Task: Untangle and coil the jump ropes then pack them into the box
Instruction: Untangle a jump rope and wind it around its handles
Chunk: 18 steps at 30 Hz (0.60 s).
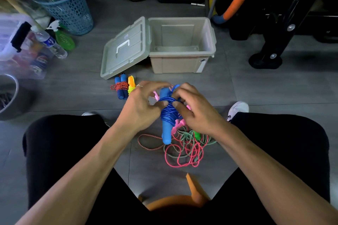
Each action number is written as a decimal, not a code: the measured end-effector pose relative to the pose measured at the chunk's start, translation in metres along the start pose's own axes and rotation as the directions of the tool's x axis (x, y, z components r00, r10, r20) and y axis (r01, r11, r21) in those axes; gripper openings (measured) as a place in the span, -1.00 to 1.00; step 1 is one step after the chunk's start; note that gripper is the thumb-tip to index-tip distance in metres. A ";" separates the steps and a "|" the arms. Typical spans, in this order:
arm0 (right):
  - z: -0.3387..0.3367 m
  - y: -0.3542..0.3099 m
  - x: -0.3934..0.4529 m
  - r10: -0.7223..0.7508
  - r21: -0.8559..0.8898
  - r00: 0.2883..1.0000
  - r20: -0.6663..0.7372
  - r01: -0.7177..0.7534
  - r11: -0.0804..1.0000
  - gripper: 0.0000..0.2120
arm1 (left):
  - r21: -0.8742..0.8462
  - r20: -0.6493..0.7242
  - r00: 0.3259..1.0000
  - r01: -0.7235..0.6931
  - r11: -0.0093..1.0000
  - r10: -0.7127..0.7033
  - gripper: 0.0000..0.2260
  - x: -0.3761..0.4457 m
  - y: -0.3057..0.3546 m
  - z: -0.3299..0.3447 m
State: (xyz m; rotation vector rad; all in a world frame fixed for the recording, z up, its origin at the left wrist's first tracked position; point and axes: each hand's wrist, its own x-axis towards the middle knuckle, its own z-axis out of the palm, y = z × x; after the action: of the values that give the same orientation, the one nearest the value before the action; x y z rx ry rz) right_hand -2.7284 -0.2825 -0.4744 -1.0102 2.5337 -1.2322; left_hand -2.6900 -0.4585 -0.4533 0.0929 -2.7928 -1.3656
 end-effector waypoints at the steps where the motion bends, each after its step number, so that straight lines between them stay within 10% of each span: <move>1: -0.002 0.000 0.000 0.007 0.017 1.000 0.015 -0.008 1.000 -0.91 | 0.039 -0.009 0.998 -0.063 0.997 0.064 -0.64 -0.001 -0.001 0.000; 11: -0.014 0.002 0.008 0.000 0.015 0.992 -0.124 0.001 1.000 -0.93 | 0.102 -0.133 0.974 -0.173 0.980 0.185 -0.85 0.002 0.007 0.001; 18: -0.015 0.003 0.007 0.185 0.147 0.963 -0.196 -0.158 0.976 -0.92 | -0.289 0.022 0.999 0.033 0.957 -0.028 -0.80 0.002 0.008 0.005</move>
State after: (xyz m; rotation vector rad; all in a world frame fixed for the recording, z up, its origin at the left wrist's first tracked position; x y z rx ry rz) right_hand -2.7412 -0.2757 -0.4654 -0.6470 2.5845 -1.4990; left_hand -2.6924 -0.4495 -0.4502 0.1167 -2.5787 -1.7730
